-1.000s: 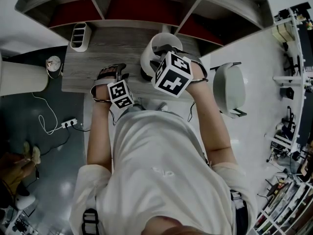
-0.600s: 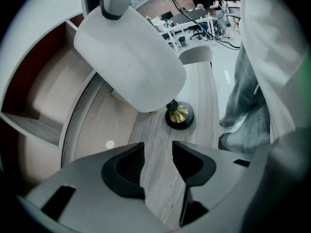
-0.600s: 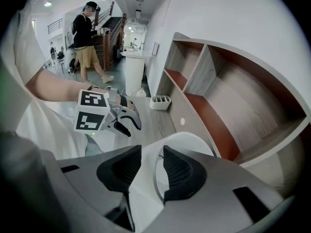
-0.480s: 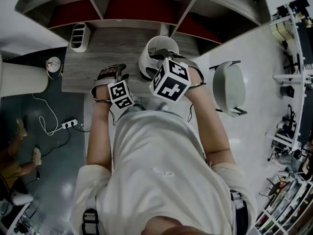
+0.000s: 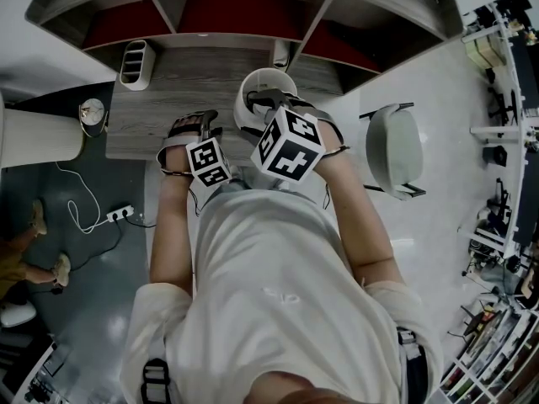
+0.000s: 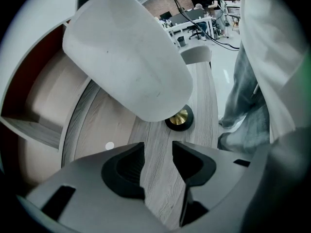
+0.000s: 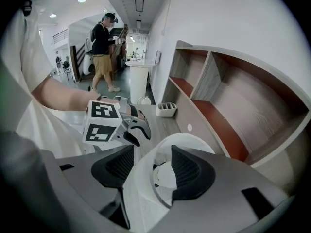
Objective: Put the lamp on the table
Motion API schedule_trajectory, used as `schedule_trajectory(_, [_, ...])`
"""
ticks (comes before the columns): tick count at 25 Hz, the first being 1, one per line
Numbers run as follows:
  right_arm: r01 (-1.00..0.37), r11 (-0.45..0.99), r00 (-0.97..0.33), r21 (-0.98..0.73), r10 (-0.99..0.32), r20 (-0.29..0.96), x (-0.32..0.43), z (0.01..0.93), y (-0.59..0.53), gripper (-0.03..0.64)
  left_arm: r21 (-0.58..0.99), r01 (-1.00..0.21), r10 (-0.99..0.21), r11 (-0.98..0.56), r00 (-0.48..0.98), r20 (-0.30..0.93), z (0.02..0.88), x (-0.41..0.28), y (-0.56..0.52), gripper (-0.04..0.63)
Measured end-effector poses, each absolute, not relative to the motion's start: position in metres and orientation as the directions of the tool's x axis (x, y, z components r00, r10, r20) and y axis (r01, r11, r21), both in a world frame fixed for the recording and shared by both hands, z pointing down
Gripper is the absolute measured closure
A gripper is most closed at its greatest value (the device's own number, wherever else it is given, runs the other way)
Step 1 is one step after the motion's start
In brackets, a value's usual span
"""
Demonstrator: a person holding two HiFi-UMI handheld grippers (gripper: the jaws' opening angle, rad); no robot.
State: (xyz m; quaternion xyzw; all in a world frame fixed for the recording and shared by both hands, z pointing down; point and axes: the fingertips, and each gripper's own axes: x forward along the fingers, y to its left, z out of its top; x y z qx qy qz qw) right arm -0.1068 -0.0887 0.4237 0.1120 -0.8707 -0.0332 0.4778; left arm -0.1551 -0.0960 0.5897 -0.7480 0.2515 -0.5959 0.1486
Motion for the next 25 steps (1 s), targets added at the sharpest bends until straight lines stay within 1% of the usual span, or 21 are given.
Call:
schedule_trajectory(2, [-0.173,0.967,-0.508,0.189,-0.252,0.824,-0.102,0.425,-0.093,0.351,-0.521,-0.202,-0.554,-0.829,0.172,0.815,0.587,-0.152,-0.097,0.402])
schedule_trajectory(7, [-0.23,0.952,-0.532,0.203,-0.298,0.793,-0.092,0.417,-0.104,0.351,-0.52,-0.192,-0.55,-0.832,0.178,0.816,0.589,-0.148,-0.097,0.402])
schedule_trajectory(10, [-0.247,0.95,-0.558,0.19,-0.3,0.774,-0.086,0.409,-0.107,0.348,-0.499,-0.219,-0.539,-0.839,0.208,0.816,0.584,-0.143,-0.098,0.402])
schedule_trajectory(14, [-0.268,0.951,-0.629,0.156,-0.295,0.719,-0.081,0.395,-0.106,0.361,-0.476,-0.269,-0.538,-0.837,0.25,0.805,0.573,-0.143,-0.099,0.448])
schedule_trajectory(17, [-0.313,0.944,-0.722,0.103,-0.307,0.621,-0.077,0.378,-0.108,0.404,-0.46,-0.301,-0.537,-0.835,0.269,0.799,0.568,-0.147,-0.096,0.477])
schedule_trajectory(20, [-0.39,0.918,-0.787,0.07,-0.372,0.492,-0.065,0.357,-0.117,0.467,-0.451,-0.357,-0.557,-0.818,0.296,0.776,0.559,-0.151,-0.097,0.524])
schedule_trajectory(21, [-0.42,0.905,-0.795,0.064,-0.401,0.454,-0.058,0.351,-0.122,0.492,-0.447,-0.379,-0.566,-0.81,0.307,0.765,0.554,-0.151,-0.098,0.537])
schedule_trajectory(22, [-0.449,0.891,-0.798,0.058,-0.43,0.423,-0.05,0.346,-0.126,0.538,-0.443,-0.401,-0.575,-0.802,0.318,0.753,0.55,-0.151,-0.099,0.555])
schedule_trajectory(23, [-0.476,0.878,-0.796,0.052,-0.455,0.398,-0.043,0.343,-0.129,0.562,-0.438,-0.423,-0.585,-0.793,0.33,0.741,0.544,-0.15,-0.1,0.568])
schedule_trajectory(25, [-0.517,0.855,-0.792,0.034,-0.493,0.361,-0.028,0.34,-0.135,0.586,-0.418,-0.475,-0.606,-0.774,0.364,0.708,0.532,-0.148,-0.103,0.578])
